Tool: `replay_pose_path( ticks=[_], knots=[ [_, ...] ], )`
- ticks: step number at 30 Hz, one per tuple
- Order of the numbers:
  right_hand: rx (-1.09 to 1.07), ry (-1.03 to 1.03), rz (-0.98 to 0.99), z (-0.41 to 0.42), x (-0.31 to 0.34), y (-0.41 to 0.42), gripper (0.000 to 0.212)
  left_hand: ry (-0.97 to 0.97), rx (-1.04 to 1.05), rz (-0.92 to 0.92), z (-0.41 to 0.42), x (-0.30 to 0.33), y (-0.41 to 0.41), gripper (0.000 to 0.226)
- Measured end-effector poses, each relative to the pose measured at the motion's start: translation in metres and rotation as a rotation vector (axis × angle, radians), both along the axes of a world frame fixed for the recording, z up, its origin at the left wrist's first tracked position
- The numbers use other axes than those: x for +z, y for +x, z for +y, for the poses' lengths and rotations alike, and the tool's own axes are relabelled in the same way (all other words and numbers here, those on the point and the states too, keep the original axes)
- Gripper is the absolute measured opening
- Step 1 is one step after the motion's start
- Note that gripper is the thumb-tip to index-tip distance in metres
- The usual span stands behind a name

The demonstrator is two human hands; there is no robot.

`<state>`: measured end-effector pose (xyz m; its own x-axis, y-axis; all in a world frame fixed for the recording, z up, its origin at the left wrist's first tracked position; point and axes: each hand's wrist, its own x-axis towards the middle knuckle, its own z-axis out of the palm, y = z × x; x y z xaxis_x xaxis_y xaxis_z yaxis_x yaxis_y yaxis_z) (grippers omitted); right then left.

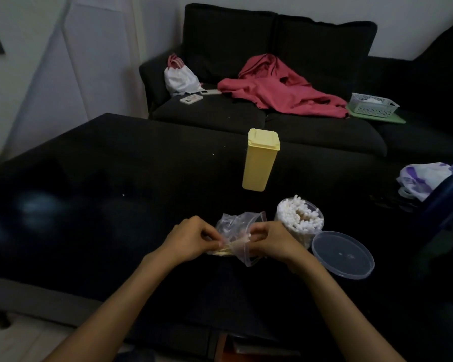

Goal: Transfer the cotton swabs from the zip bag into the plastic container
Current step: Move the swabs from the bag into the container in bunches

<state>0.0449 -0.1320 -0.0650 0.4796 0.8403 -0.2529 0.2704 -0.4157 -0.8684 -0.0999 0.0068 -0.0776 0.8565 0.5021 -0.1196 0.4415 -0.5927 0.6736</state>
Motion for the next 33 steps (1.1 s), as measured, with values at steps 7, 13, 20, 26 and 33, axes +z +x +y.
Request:
replay_pose_path(
  ticks=[7,13,20,26,33],
  knots=[
    [-0.042,-0.008,-0.31,0.006,-0.003,-0.006,0.009,0.056,0.04,0.047,-0.003,0.0,0.002,0.008],
    [-0.076,0.037,-0.424,-0.001,0.012,0.004,0.009,0.138,0.108,0.067,-0.001,0.003,-0.001,0.006],
    [-0.185,0.13,-0.368,-0.012,0.02,0.015,0.012,0.123,0.155,0.033,0.003,0.002,0.001,0.016],
    [-0.228,0.17,-0.343,-0.018,0.024,0.019,0.01,0.147,0.21,0.019,0.002,0.0,-0.001,0.025],
    [-0.279,0.199,-0.277,-0.026,0.031,0.023,0.011,0.283,0.268,0.006,0.0,0.004,-0.003,0.031]
  ],
)
